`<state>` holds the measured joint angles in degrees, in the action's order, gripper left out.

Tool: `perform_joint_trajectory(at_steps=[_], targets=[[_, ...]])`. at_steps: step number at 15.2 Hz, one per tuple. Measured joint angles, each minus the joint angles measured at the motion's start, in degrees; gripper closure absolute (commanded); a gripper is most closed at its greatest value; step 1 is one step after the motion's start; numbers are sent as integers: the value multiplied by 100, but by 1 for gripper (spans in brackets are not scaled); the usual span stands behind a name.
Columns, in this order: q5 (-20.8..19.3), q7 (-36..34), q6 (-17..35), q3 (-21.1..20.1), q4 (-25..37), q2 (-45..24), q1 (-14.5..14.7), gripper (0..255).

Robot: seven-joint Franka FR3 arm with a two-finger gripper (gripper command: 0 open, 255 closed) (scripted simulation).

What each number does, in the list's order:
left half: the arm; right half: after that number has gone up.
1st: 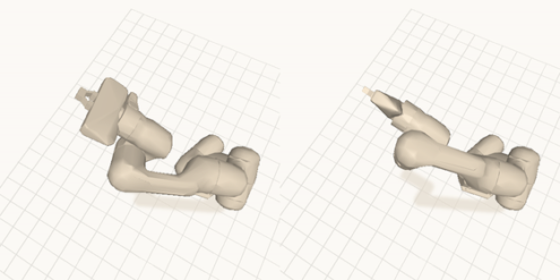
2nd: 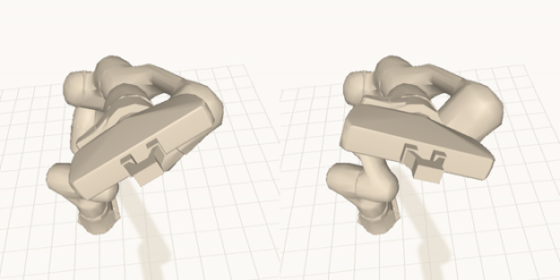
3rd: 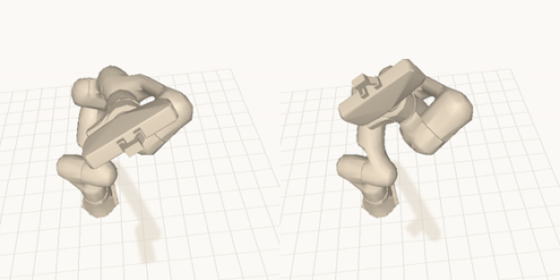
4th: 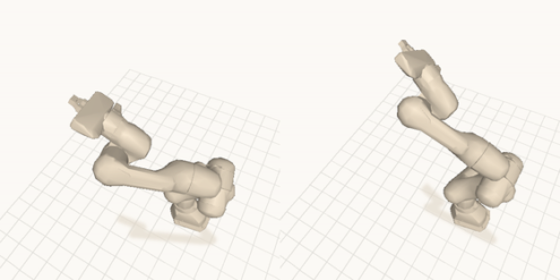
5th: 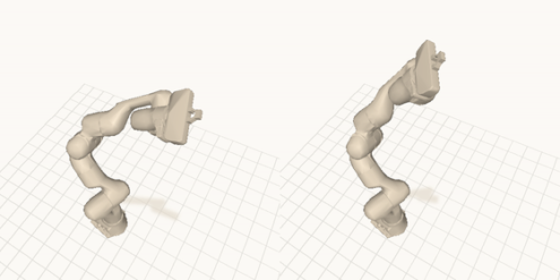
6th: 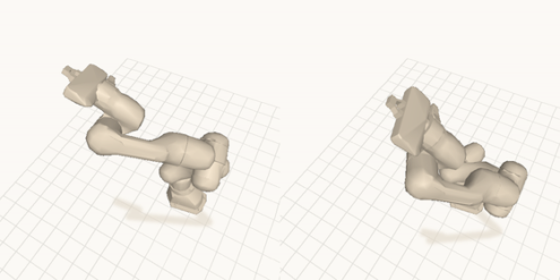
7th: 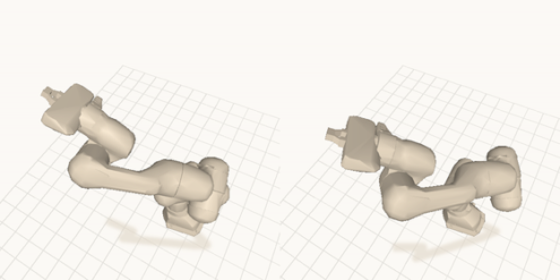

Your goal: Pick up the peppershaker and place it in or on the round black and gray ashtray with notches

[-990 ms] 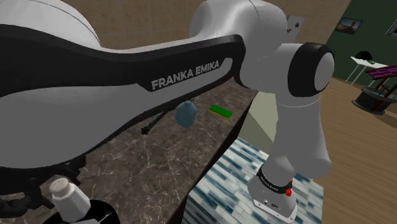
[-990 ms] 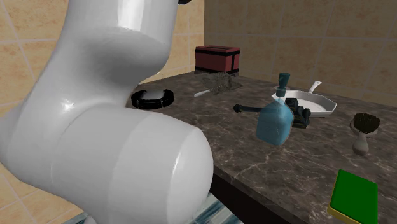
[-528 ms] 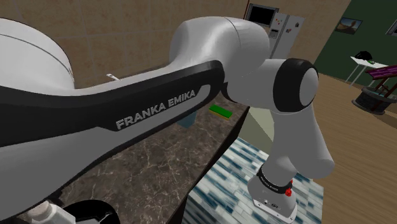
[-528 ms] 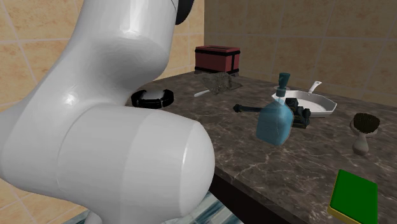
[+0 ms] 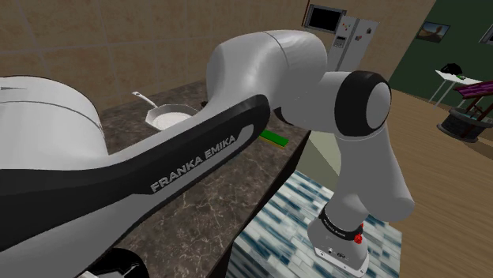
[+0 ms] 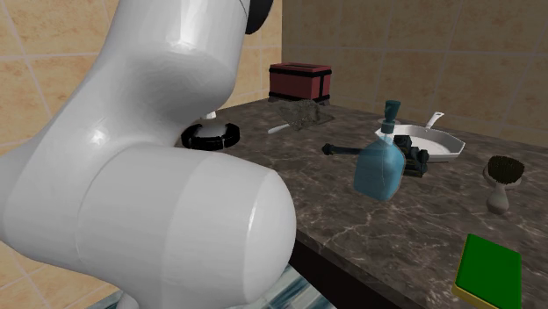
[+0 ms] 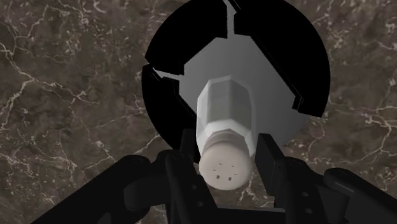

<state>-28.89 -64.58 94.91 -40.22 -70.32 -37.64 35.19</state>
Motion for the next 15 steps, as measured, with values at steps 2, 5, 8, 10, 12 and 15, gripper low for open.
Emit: perform_joint_trajectory(at_steps=[2,5,8,10,12,15], targets=[[-14,-37,166,6,-178,-6,-47,255],[-43,-75,364,23,-362,-39,-92,255],[-52,-96,423,27,-418,-48,-99,255],[-55,-100,429,28,-420,-52,-95,255],[-55,-101,432,28,-422,-52,-95,255],[-55,-101,433,28,-423,-52,-95,0]])
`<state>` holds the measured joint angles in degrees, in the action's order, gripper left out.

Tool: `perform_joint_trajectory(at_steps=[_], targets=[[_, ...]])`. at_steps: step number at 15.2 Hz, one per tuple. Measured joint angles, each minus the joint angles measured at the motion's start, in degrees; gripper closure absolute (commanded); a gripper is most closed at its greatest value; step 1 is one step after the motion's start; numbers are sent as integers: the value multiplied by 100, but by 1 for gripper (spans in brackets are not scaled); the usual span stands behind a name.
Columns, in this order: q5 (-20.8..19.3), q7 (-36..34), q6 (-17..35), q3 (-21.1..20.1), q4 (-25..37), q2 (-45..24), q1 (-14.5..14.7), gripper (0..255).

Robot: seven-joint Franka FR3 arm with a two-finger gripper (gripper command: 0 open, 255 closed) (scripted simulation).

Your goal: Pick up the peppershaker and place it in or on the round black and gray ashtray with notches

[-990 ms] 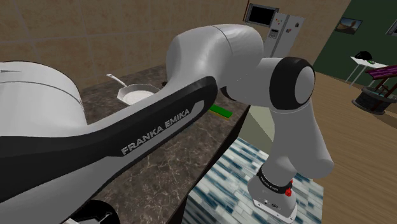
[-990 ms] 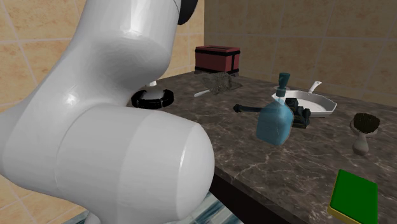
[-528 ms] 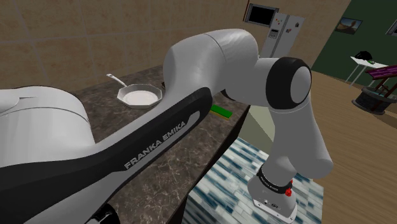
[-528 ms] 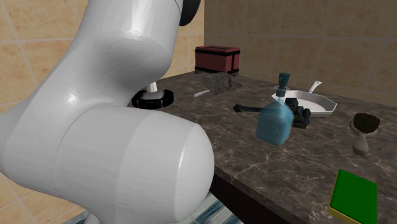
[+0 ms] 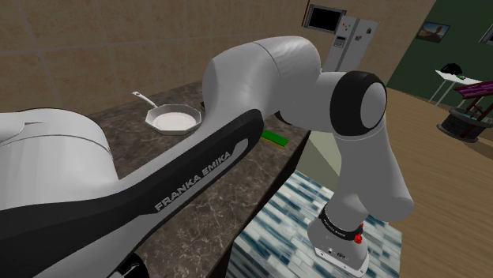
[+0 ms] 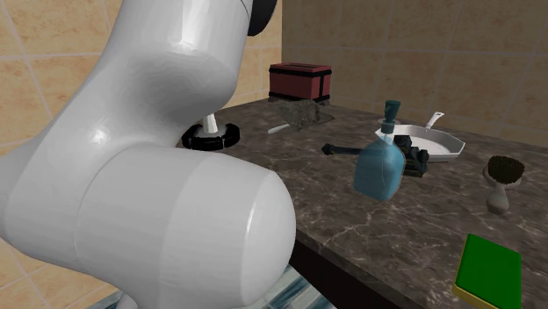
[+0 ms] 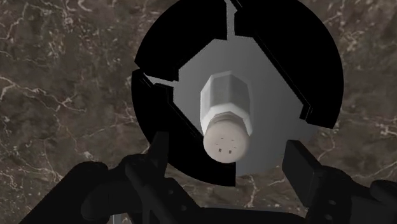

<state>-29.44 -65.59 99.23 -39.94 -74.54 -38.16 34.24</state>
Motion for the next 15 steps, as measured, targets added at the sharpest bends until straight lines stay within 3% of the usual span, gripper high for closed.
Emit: perform_joint_trajectory(at_steps=[5,9,15], targets=[[18,23,-78,-10,63,25,6,0],[30,122,-636,-8,741,-37,232,0],[47,124,-713,-20,787,-7,247,0]])
